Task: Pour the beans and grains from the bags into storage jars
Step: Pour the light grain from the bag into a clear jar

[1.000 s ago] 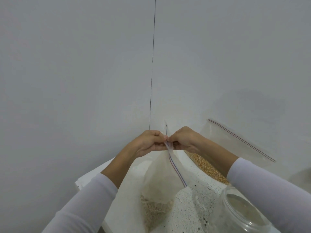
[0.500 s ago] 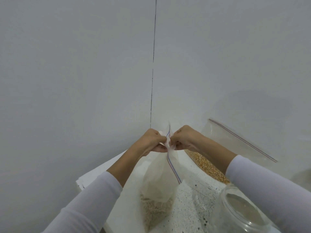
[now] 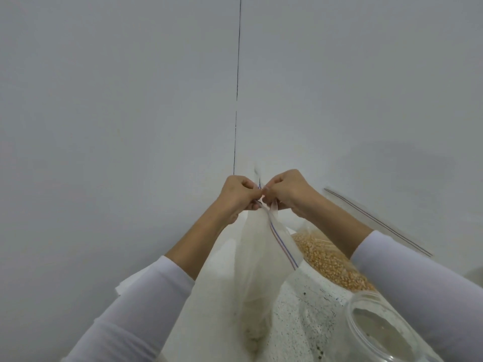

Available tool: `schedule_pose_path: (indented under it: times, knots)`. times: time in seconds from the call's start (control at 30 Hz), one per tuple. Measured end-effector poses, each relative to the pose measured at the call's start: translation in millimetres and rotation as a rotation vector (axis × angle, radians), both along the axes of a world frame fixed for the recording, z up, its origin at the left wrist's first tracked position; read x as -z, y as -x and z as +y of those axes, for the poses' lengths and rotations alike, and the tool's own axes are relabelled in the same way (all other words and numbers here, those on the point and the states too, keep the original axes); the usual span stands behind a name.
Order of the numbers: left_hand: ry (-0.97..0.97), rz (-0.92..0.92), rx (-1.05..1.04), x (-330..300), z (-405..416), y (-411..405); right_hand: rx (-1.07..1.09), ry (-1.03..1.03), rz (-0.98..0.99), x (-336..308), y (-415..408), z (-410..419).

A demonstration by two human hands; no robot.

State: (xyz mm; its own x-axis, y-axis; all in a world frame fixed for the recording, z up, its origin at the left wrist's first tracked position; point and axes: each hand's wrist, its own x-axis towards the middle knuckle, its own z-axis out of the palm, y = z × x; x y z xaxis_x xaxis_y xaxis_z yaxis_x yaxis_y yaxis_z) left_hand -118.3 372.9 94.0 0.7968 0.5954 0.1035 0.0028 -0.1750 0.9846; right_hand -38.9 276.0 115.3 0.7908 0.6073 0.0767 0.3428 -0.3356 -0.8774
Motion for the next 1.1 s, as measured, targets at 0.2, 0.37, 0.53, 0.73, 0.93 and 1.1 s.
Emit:
schedule_pose_path:
  times: [0.2,0.37,0.53,0.73,0.93,1.1]
  knots:
    - [-0.102,0.223,0.089,27,13,4,-0.014,0.287,-0.131,30,-11,1]
    - [-0.348,0.298,0.021,35,37,11,0.001,0.52,-0.321,24,-34,-15]
    - [-0.475,0.307,-0.031,49,63,25,0.031,0.601,-0.329,29,-56,-31]
    - [-0.553,0.244,-0.017,65,82,42,0.056,0.576,-0.233,30,-70,-43]
    - [-0.538,0.25,-0.056,75,104,60,0.079,0.593,-0.199,25,-75,-58]
    - [-0.556,0.17,0.021,58,95,50,-0.045,0.456,-0.312,11,-58,-55]
